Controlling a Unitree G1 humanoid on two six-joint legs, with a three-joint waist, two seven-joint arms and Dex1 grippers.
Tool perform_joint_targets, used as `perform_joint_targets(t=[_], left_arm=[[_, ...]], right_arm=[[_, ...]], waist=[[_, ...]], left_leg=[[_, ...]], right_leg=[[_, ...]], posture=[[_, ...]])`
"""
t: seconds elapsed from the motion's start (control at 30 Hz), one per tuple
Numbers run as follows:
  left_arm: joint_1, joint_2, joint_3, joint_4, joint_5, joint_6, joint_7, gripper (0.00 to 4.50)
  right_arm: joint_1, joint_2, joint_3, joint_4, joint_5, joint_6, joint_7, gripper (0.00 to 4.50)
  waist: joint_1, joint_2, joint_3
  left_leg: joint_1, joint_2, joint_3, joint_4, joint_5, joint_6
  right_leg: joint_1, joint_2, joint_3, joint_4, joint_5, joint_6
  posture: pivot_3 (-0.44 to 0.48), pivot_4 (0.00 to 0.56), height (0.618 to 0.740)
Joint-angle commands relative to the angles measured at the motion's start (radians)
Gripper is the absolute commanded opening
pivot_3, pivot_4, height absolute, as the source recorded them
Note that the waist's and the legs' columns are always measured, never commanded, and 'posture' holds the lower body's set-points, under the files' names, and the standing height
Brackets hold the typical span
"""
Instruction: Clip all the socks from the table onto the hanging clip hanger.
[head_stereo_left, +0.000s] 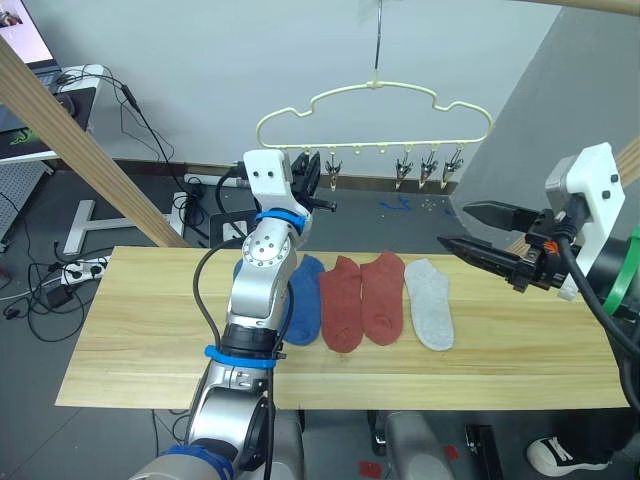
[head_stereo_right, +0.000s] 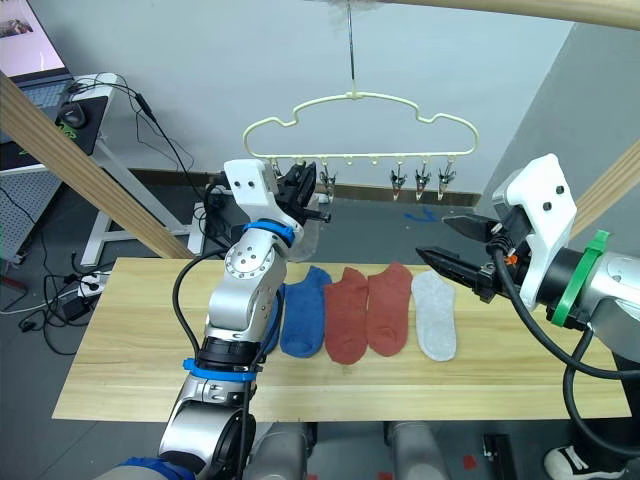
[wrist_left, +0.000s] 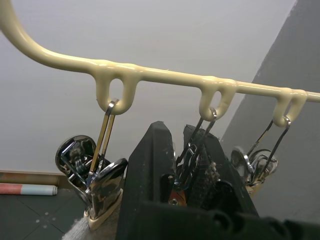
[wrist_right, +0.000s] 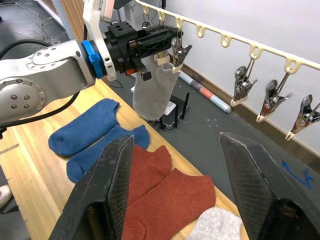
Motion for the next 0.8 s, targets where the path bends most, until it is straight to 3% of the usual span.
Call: perform_joint_targets(t=[0.03, 0.13, 0.37, 0.47, 0.57, 0.8], left_arm=[[-0.019, 0.009, 0.011, -0.066, -0.032, 0.029, -0.018, 0.28], [-0.034, 0.017, 0.040, -0.102, -0.096, 0.125, -0.041, 0.28], [-0.104, 0.036, 0.155, -0.184, -0.375, 0.463, -0.104, 0.28], [-0.133, 0.044, 0.198, -0.185, -0.443, 0.537, -0.092, 0.28], [-0.145, 0.060, 0.210, -0.183, -0.464, 0.572, -0.082, 0.28], [-0.172, 0.085, 0.260, -0.186, -0.542, 0.690, -0.041, 0.28]], right_arm=[[0.007, -0.005, 0.007, -0.008, 0.008, -0.028, -0.015, 2.85], [0.034, 0.003, 0.059, -0.009, -0.030, -0.015, -0.033, 2.85], [0.080, 0.082, 0.270, 0.026, -0.254, 0.005, -0.090, 2.85], [0.098, 0.126, 0.330, 0.066, -0.339, 0.012, -0.098, 3.43], [0.103, 0.160, 0.372, 0.095, -0.429, 0.010, -0.093, 4.46], [0.081, 0.181, 0.528, 0.203, -0.706, -0.033, -0.018, 4.49]], waist=[[0.000, 0.000, 0.000], [0.000, 0.000, 0.000], [-0.001, 0.000, 0.000], [0.000, 0.000, 0.000], [-0.001, 0.000, 0.000], [0.000, 0.000, 0.000]], left_leg=[[0.000, 0.000, 0.000, 0.000, 0.000, 0.000], [0.000, 0.000, 0.000, 0.000, 0.000, 0.000], [0.000, 0.000, -0.001, 0.000, 0.000, 0.000], [0.000, 0.000, -0.001, 0.001, 0.000, 0.000], [0.000, 0.000, -0.001, 0.001, 0.000, 0.000], [0.000, 0.000, -0.001, 0.001, 0.000, 0.000]], right_leg=[[0.000, 0.000, 0.000, 0.000, 0.000, 0.000], [0.000, 0.000, 0.000, 0.000, 0.000, 0.000], [0.000, 0.000, 0.000, 0.000, 0.000, 0.000], [0.000, 0.000, -0.001, 0.000, 0.000, 0.000], [0.000, 0.000, -0.001, 0.000, 0.000, 0.000], [0.000, 0.000, -0.001, 0.000, 0.000, 0.000]], posture=[[-0.043, 0.323, 0.740], [-0.039, 0.323, 0.740], [-0.030, 0.317, 0.740], [-0.024, 0.317, 0.740], [-0.023, 0.313, 0.740], [-0.009, 0.306, 0.740]])
